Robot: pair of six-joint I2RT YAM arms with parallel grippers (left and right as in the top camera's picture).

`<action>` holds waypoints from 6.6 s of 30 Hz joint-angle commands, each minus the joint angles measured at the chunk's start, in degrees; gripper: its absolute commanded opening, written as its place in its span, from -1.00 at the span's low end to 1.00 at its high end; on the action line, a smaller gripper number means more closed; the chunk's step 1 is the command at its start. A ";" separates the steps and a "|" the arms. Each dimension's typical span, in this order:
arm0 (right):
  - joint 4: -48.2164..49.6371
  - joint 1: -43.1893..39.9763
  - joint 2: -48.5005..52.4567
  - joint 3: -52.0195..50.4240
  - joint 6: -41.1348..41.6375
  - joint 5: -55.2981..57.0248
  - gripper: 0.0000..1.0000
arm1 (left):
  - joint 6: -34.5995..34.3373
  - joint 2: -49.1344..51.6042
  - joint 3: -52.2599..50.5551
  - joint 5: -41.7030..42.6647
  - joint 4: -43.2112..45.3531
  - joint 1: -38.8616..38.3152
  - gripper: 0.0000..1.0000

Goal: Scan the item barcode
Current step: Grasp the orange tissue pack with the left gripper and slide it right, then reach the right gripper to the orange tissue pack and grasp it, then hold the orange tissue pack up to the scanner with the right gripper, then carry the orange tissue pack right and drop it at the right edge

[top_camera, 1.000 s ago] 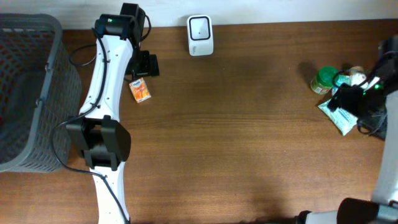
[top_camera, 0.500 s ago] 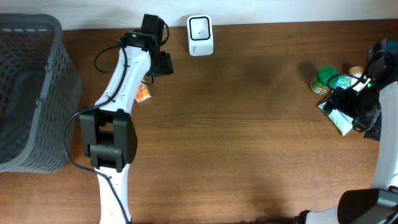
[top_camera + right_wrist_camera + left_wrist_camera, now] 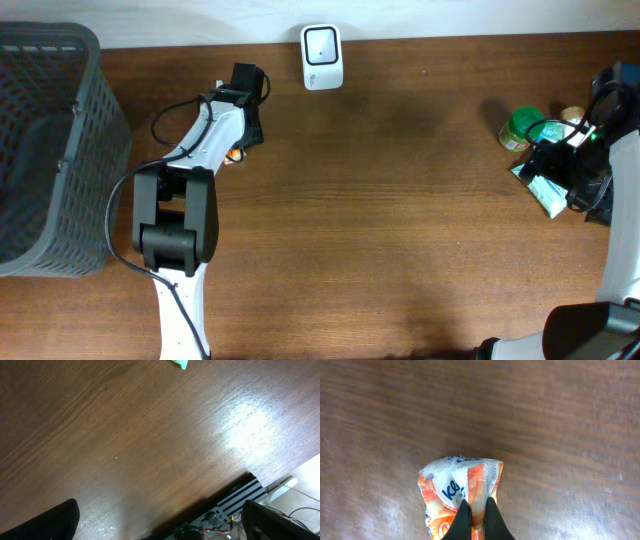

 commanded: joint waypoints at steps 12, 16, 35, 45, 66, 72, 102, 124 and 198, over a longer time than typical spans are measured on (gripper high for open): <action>0.02 0.02 -0.07 -0.02 -0.35 0.72 0.97 | 44.78 -7.91 3.89 83.67 -19.26 -0.61 -1.00; 0.02 0.02 -0.07 0.00 -0.35 0.72 0.97 | 44.74 -7.91 3.78 78.86 -19.61 -3.19 -1.00; 0.02 0.02 -0.07 -0.02 -0.35 0.72 0.97 | -0.11 -11.52 16.52 17.55 -25.33 -15.56 0.78; 3.48 0.02 -0.07 0.00 -0.35 -2.54 0.97 | -0.13 -10.62 12.15 4.63 -33.31 0.22 0.98; 63.47 33.55 18.56 -32.89 -5.44 -30.12 -0.04 | -0.17 -10.62 8.28 4.35 -29.24 3.02 0.98; 60.54 33.88 19.02 -34.05 -5.38 -31.10 -0.08 | -0.17 -10.62 8.28 4.35 -29.24 3.02 0.98; 137.31 22.82 17.22 -26.67 41.31 -94.07 -0.92 | -0.17 -10.62 8.28 4.35 -29.24 2.95 0.98; 85.11 26.27 17.29 -23.08 3.69 -28.30 -0.92 | -0.15 -10.62 8.28 4.35 -29.24 2.95 0.98; 16.00 10.56 16.41 6.88 -18.47 4.24 0.97 | -0.17 -10.62 8.28 4.35 -29.24 3.02 0.98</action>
